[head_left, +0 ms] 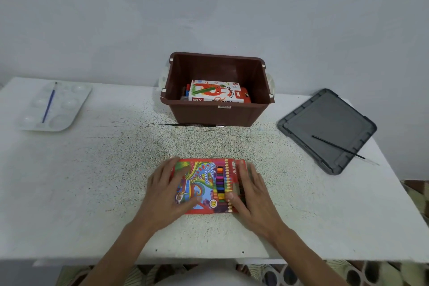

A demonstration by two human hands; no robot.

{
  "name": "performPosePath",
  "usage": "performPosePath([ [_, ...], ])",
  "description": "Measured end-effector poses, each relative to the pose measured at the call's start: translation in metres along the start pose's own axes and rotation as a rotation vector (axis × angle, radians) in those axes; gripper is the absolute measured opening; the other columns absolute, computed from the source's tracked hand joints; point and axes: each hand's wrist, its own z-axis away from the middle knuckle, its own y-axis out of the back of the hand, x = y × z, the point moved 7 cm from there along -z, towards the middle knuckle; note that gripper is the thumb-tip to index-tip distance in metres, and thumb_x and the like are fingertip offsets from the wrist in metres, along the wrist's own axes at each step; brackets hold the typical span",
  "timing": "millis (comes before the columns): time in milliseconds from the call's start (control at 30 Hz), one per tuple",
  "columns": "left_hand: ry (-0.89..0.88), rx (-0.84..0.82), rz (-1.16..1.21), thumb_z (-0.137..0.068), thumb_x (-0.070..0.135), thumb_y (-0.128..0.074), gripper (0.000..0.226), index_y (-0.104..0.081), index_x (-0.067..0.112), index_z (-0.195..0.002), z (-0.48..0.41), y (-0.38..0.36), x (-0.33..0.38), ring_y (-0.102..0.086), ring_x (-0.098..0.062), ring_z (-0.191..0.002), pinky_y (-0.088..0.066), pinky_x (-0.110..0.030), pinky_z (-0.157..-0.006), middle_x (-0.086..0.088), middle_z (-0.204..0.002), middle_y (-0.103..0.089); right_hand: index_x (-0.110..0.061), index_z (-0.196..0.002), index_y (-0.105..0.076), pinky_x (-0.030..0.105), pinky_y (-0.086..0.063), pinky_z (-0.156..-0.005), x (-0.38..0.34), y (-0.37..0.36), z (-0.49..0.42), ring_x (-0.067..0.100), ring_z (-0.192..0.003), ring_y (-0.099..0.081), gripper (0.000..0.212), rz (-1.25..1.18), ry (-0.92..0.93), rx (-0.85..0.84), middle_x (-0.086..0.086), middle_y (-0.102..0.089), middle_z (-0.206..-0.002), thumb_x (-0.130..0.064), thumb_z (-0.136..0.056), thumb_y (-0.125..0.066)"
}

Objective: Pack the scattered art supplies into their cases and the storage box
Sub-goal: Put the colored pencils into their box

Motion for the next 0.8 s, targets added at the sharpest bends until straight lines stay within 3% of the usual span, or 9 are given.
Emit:
performPosePath([
  [67, -0.032, -0.099, -0.058, -0.069, 0.091, -0.046, 0.101, -0.033, 0.031, -0.150, 0.007, -0.008, 0.002, -0.001, -0.019, -0.150, -0.012, -0.044, -0.115, 0.002, -0.163, -0.010, -0.030, -0.155, 0.017, 0.034, 0.008, -0.122, 0.002, -0.001, 0.007, 0.006, -0.148, 0.022, 0.082, 0.010, -0.010, -0.006, -0.028, 0.014, -0.158, -0.071, -0.094, -0.020],
  [167, -0.032, -0.139, -0.114, -0.060, 0.098, -0.044, 0.117, -0.027, 0.030, -0.153, 0.007, -0.012, 0.002, 0.005, -0.022, -0.151, -0.009, -0.046, -0.118, 0.000, -0.164, -0.003, -0.027, -0.154, 0.020, 0.040, 0.006, -0.123, -0.001, -0.004, 0.014, 0.012, -0.149, 0.021, 0.083, 0.087, -0.011, 0.004, -0.016, 0.007, -0.164, -0.072, -0.094, -0.016],
  [333, -0.015, -0.148, -0.118, -0.060, 0.098, -0.043, 0.116, -0.022, 0.033, -0.154, 0.002, -0.012, 0.006, 0.007, -0.021, -0.151, -0.005, -0.041, -0.119, 0.000, -0.164, -0.001, -0.028, -0.154, 0.019, 0.036, 0.009, -0.122, -0.008, -0.012, 0.014, 0.016, -0.150, 0.020, 0.082, 0.105, -0.005, 0.040, -0.022, 0.021, -0.160, -0.069, -0.096, -0.022],
  [567, 0.021, -0.146, -0.085, -0.061, 0.098, -0.042, 0.115, -0.019, 0.034, -0.153, -0.008, -0.011, 0.006, 0.012, -0.018, -0.150, -0.004, -0.042, -0.117, 0.002, -0.164, 0.001, -0.029, -0.154, 0.020, 0.036, 0.008, -0.122, -0.003, -0.007, 0.016, 0.011, -0.149, 0.022, 0.081, 0.027, -0.028, 0.039, -0.026, 0.020, -0.159, -0.069, -0.095, -0.019],
  [800, 0.019, -0.143, -0.090, -0.064, 0.097, -0.041, 0.115, -0.019, 0.030, -0.155, -0.006, -0.012, 0.007, 0.013, -0.020, -0.150, -0.004, -0.042, -0.117, 0.000, -0.164, 0.003, -0.026, -0.156, 0.014, 0.043, 0.002, -0.123, -0.011, -0.014, 0.022, 0.017, -0.150, 0.020, 0.082, 0.119, -0.009, 0.037, -0.007, 0.010, -0.165, -0.074, -0.095, -0.011],
])
